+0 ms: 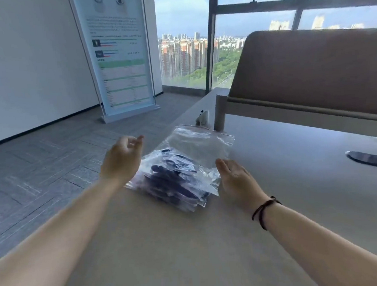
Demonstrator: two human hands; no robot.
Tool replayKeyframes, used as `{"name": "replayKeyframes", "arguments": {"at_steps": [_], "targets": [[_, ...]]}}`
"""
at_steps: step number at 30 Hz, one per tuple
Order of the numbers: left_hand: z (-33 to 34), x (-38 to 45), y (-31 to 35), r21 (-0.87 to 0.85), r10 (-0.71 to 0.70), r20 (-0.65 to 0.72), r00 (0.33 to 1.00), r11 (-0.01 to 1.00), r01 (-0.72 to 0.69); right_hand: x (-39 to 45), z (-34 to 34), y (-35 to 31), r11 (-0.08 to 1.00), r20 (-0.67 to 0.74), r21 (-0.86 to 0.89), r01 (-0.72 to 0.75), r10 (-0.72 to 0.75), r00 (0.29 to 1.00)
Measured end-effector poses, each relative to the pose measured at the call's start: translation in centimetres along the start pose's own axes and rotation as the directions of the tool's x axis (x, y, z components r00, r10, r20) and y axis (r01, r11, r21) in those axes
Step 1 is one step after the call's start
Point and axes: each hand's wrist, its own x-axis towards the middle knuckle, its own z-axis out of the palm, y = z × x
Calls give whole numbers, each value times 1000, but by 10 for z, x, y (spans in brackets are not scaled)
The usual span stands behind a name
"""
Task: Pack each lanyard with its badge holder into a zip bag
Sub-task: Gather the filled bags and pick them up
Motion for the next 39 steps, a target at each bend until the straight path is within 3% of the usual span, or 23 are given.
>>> {"name": "replayKeyframes", "arguments": {"at_steps": [3,5,6,8,10,11,14,17,23,30,35,37,39], "targets": [[9,52,12,150,-144,317,937,984,100,37,-3,-3,967,119,-253,29,1,993],[22,73,21,267,-182,450,874,962,63,49,-3,-7,894,188,-440,84,1,982],[29,80,24,305,-136,459,878,952,-12,52,-3,-9,859,205,-498,115,-12,979],[42,85,33,324,90,485,870,906,-274,57,-2,-14,818,256,-543,187,-51,965],[54,81,40,286,281,582,763,808,-515,61,2,-20,818,343,-530,224,-35,939],[59,78,43,275,309,645,699,759,-590,64,5,-24,828,377,-516,219,-10,926],[68,73,47,292,178,807,564,709,-642,70,14,-28,840,420,-512,179,62,906],[64,76,40,354,31,864,503,673,-649,65,21,-27,811,415,-557,182,81,906],[61,75,31,394,-77,881,467,667,-633,65,25,-35,761,448,-611,217,107,887],[65,69,20,371,19,846,533,696,-614,69,23,-36,734,477,-639,231,142,868],[61,71,25,363,59,844,534,671,-647,72,22,-42,707,504,-668,231,203,839],[54,66,37,324,135,853,505,622,-713,73,22,-45,701,507,-679,217,234,830],[47,55,44,260,154,876,456,647,-717,74,21,-48,688,517,-691,220,258,816]]}}
